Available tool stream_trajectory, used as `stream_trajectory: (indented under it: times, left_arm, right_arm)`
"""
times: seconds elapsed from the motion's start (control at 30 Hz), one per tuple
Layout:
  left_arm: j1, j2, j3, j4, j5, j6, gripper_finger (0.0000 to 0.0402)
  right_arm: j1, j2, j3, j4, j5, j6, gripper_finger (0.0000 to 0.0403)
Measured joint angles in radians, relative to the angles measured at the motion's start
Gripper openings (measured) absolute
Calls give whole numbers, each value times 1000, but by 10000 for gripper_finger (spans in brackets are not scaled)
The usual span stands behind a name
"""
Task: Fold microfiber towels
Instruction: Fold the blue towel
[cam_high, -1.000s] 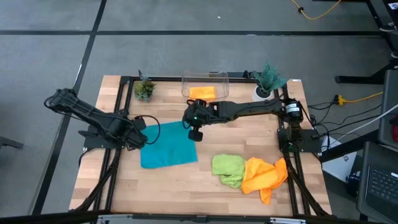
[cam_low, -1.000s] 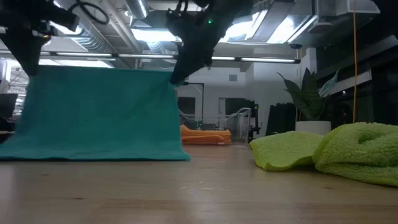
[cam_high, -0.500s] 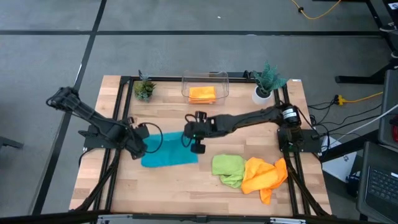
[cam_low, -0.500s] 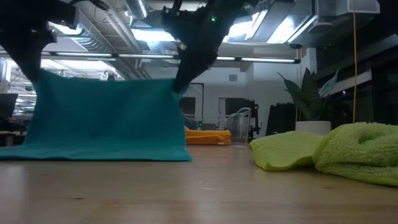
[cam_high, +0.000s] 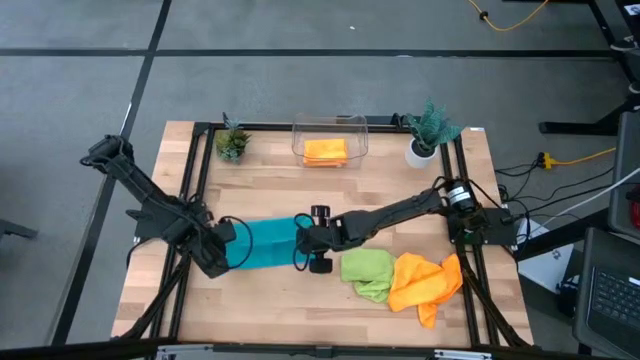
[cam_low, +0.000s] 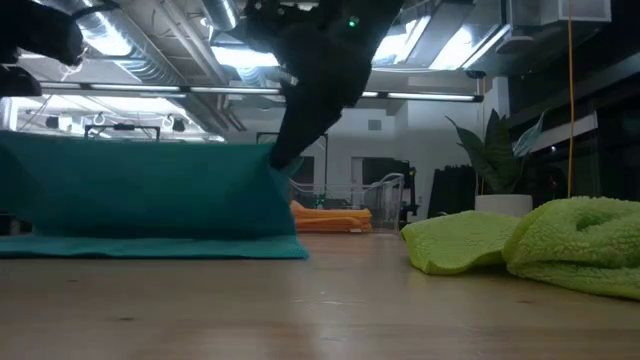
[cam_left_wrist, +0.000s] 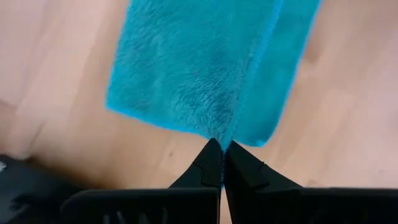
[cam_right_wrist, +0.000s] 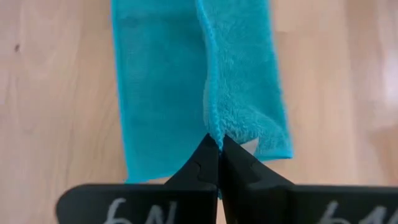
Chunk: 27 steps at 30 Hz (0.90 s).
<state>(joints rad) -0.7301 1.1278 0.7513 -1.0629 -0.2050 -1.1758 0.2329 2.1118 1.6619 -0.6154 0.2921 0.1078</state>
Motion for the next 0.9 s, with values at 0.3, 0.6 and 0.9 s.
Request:
stream_trajectory:
  times: [0.3, 0.6, 0.9]
  left_arm:
    - [-46, 76, 0, 88, 9, -19, 0]
    - [-77, 211, 0, 153, 43, -16, 0]
    - [-75, 220, 0, 161, 155, -49, 14]
  right_arm:
    - [29, 41, 0, 2, -38, 47, 0]
    - [48, 51, 0, 3, -47, 58, 3]
    - [48, 50, 0, -1, -143, 72, 56]
